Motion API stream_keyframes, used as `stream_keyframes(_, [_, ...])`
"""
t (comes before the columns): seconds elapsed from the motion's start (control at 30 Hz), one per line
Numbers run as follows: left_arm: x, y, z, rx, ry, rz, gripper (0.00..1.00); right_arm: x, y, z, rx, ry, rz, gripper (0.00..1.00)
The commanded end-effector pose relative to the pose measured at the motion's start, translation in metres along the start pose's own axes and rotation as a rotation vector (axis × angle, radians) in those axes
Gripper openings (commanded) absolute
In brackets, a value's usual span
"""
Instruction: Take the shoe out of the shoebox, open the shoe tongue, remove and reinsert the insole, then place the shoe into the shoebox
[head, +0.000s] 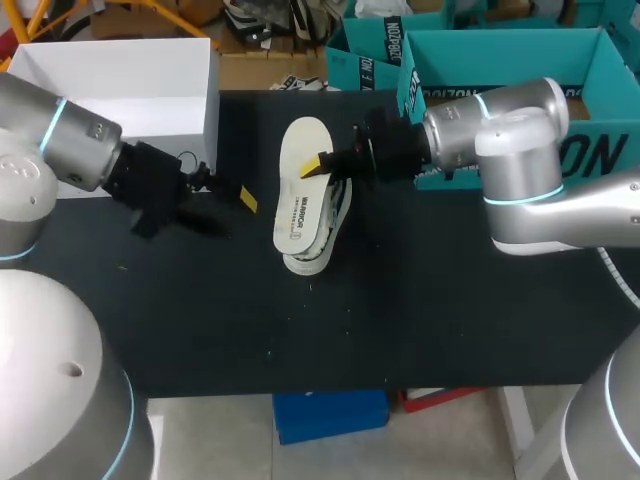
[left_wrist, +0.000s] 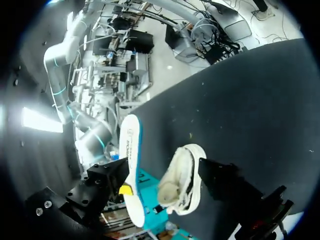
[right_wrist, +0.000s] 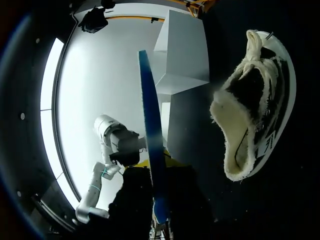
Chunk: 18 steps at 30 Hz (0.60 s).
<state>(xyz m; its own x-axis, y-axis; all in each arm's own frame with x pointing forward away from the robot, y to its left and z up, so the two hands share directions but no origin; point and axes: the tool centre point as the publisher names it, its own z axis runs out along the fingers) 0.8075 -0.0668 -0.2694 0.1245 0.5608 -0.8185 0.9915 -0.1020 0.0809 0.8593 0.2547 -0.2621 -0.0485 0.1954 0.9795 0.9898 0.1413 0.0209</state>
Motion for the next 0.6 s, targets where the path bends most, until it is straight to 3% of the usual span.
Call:
stream_keyframes(0.03, [-0.031,-0.003,-0.022,0.067,0.571,0.115,1.00,-0.001,0.000,0.001,-0.001,-0.001,0.001,0.00])
stream_keyframes(0.17, [-0.054,-0.006,-0.024,0.097,0.856,0.227,1.00,-0.001,0.000,0.001,-0.001,-0.001,0.001,0.00])
stream_keyframes(0.23, [-0.062,-0.005,-0.025,0.075,1.019,0.267,1.00,-0.001,0.000,0.001,-0.001,-0.001,0.001,0.00])
stream_keyframes(0.33, [-0.075,-0.002,-0.029,0.031,1.168,0.298,1.00,-0.001,0.000,0.001,-0.001,-0.001,0.001,0.00])
stream_keyframes(0.5, [-0.093,0.002,-0.027,-0.059,1.242,0.318,1.00,-0.001,0.000,0.001,-0.001,-0.001,0.001,0.00])
stream_keyframes(0.6, [-0.093,0.002,-0.027,-0.059,1.242,0.318,1.00,-0.001,0.000,0.001,-0.001,-0.001,0.001,0.00])
